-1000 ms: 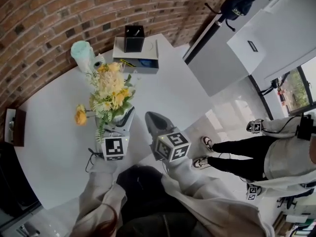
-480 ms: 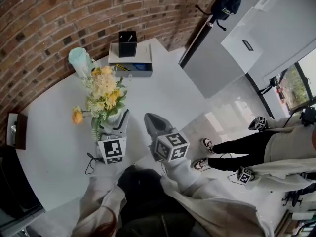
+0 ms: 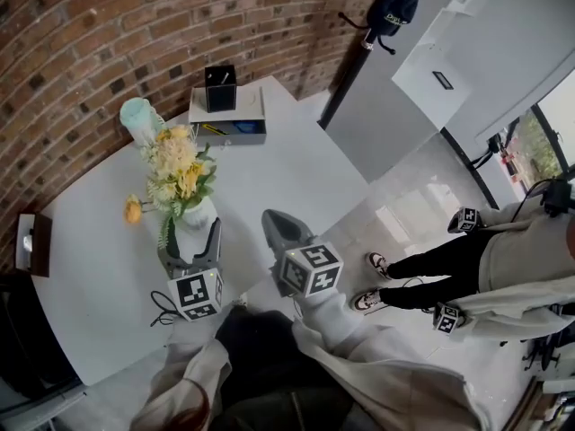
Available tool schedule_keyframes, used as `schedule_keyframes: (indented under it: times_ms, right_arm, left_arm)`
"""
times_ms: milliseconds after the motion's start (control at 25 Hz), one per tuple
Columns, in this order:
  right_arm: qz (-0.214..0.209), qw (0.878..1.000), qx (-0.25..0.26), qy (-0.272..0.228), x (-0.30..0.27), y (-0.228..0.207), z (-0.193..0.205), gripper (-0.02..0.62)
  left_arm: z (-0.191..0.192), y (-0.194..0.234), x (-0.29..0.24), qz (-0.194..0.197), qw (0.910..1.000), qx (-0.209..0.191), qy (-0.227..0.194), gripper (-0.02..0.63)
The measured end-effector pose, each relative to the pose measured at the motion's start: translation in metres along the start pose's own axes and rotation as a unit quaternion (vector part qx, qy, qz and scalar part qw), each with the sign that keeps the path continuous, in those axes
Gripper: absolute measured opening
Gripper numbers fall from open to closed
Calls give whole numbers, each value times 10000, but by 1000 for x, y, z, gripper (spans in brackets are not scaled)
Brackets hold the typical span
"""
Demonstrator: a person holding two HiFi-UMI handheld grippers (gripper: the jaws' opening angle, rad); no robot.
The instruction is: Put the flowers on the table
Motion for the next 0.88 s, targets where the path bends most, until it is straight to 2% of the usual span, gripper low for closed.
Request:
schedule_keyframes:
  times_ms: [120, 240, 440, 520, 600, 720, 880]
  right_arm:
    - [-14, 9999, -157, 9, 14, 0, 7, -1]
    - [-30, 9997, -249, -6, 27, 3, 14, -1]
    - [-103, 9992, -378, -72, 55, 11, 22, -2]
    - [-161, 9984, -522, -139, 68, 16, 27, -2]
    - [-170, 9987, -464, -154, 79, 16, 33, -2]
    - [-227, 9994, -260, -77, 94, 16, 39, -2]
    - [-278, 9996, 67, -36, 111, 17, 45, -2]
  left_arm:
    - [3, -9, 19, -19, 9995, 53, 305, 394]
    - [4, -20, 33, 15, 9979, 337, 552, 390]
    - [0, -44, 57, 65, 9946, 679, 780, 98]
    - [0, -59, 70, 221, 9937, 741, 817, 29]
    - [1, -74, 79, 414, 9936, 670, 804, 5]
    - [9, -95, 87, 706, 9924, 603, 807, 5]
    - [10, -111, 97, 813, 9917, 638, 762, 5]
Point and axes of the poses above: the fingertips, and each gripper's own axes: x backward along the fingers, y to its left, z out of its underside, the point moved 7 cm from there along x, backward along the fingers, and after that the axes turned 3 degrees about -z, right-handed, at the moved point
